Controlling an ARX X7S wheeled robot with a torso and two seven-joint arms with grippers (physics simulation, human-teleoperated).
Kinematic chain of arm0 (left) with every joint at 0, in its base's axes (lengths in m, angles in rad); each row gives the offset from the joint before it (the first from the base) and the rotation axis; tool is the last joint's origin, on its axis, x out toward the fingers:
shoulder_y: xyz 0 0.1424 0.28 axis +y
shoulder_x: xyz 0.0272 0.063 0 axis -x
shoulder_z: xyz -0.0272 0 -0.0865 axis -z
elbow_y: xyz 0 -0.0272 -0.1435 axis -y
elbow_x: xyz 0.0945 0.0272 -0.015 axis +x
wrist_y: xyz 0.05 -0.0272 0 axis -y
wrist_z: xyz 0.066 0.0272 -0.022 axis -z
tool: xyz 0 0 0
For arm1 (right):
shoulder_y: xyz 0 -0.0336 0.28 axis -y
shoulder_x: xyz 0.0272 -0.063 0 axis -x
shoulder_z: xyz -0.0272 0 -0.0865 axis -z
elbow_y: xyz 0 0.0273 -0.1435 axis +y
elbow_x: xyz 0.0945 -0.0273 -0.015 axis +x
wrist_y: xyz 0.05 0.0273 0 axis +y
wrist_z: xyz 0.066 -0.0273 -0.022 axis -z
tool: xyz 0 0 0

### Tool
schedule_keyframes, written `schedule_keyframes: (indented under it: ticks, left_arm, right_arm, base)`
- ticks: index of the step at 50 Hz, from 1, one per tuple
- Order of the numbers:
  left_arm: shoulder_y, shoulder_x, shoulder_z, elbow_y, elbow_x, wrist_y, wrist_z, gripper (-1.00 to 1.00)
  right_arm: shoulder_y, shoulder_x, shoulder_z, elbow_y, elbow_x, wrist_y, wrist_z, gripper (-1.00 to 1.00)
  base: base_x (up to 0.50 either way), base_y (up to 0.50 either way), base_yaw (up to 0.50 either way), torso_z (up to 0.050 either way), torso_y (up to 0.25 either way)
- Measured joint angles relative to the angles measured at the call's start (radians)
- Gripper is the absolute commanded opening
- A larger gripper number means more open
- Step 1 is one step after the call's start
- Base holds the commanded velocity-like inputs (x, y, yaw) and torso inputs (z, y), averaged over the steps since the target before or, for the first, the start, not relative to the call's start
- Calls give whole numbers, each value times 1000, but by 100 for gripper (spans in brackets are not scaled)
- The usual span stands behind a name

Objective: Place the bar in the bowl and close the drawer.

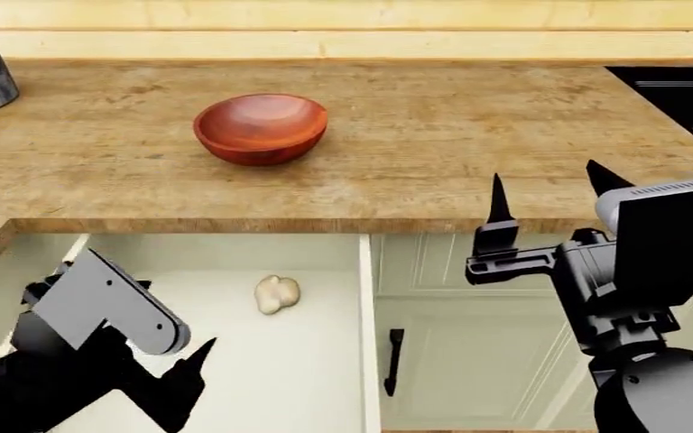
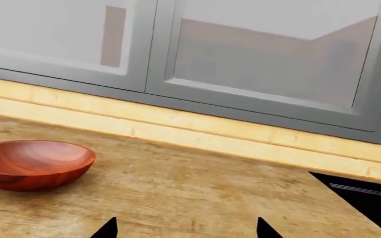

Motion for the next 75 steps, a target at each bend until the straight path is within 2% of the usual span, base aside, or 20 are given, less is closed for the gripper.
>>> schedule_keyframes:
  ticks: [8,15,43,75]
  left_arm:
    - [52,-36,62,-21,-27,33,5,100]
    - [75,-44,148,-58,7,82,27,100]
    - [37,21,505,-300,235,222,124,100]
    - [63,84,722,-486,364,331,185,100]
  right_arm:
    - [-4,-2,-12,19,-2,-21,0,100]
    - [-9,-3,-17,34,-3,-39,1,100]
    - [-18,-1,-30,52,3,-67,10,100]
    - [-25,0,-50,92,4,-107,17,100]
  base:
    - [0,0,0,0,0]
    - [0,0,0,0,0]
    - [0,0,0,0,0]
    - [0,0,0,0,0]
